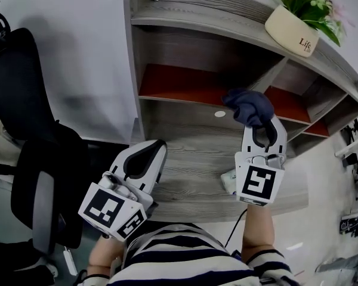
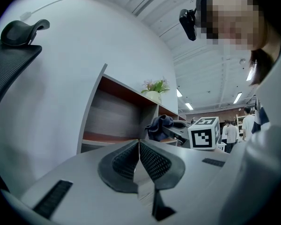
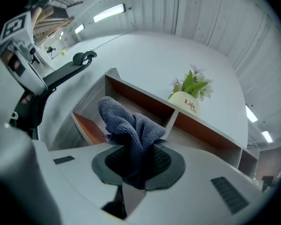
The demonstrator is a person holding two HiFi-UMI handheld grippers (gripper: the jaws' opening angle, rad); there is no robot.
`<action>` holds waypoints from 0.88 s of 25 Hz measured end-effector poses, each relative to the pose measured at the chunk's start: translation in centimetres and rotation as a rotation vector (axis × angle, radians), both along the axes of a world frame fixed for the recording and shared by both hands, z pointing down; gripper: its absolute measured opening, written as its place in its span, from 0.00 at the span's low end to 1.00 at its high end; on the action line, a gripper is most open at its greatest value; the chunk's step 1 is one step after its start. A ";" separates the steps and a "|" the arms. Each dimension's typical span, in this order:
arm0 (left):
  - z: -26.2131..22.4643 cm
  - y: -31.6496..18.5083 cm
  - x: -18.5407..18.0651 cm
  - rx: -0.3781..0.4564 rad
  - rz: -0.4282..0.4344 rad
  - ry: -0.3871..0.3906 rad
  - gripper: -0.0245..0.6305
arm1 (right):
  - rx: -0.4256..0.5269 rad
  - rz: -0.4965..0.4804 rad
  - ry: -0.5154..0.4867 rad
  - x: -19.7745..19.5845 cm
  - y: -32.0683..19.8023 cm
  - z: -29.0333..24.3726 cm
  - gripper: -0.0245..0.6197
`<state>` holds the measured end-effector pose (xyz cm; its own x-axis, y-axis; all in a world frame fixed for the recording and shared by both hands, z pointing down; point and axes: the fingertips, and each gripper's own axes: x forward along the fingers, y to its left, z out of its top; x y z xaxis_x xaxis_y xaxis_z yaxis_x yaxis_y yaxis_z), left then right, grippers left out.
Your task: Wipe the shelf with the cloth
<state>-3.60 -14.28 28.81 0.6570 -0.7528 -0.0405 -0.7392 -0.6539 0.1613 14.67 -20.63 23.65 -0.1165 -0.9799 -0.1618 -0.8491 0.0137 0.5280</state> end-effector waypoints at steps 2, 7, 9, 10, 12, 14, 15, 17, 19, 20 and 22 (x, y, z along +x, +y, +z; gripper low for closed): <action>0.0 0.0 0.1 -0.001 0.001 0.003 0.07 | -0.003 -0.044 -0.043 -0.4 0.8 0.0 0.15; 0.2 -0.1 0.6 -0.010 0.004 0.004 0.07 | -0.062 -0.101 -0.110 -0.7 2.1 1.5 0.15; 0.3 -0.1 0.7 -0.013 0.004 0.004 0.07 | -0.104 -0.120 -0.127 -0.6 2.5 2.7 0.15; 0.3 0.0 0.8 -0.014 0.005 0.004 0.07 | -0.117 -0.126 -0.137 -0.6 2.6 3.2 0.15; 0.4 0.0 1.0 -0.015 0.007 0.002 0.07 | -0.137 -0.134 -0.154 -0.7 2.8 4.0 0.15; 0.6 -0.1 0.9 -0.019 0.003 -0.001 0.07 | -0.164 -0.149 -0.177 -0.9 2.8 5.0 0.15; 0.7 -0.1 0.9 -0.022 0.001 -0.001 0.07 | -0.180 -0.158 -0.194 -1.0 2.9 5.6 0.15; 0.9 -0.2 0.7 -0.029 -0.004 0.000 0.07 | -0.210 -0.170 -0.228 -1.1 2.9 6.7 0.15; 1.0 -0.3 0.5 -0.034 -0.009 0.002 0.07 | -0.239 -0.171 -0.258 -1.2 3.1 7.7 0.15; 1.1 -0.3 0.5 -0.037 -0.012 0.002 0.07 | -0.254 -0.169 -0.274 -1.2 3.1 8.2 0.15; 1.2 -0.3 0.4 -0.042 -0.015 0.004 0.07 | -0.284 -0.172 -0.305 -1.3 3.3 9.1 0.15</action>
<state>-3.16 -14.60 30.00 0.6459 -0.7634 -0.0113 -0.7480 -0.6357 0.1909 13.37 -17.34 32.70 -0.2707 -0.9609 0.0588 -0.9380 0.2770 0.2083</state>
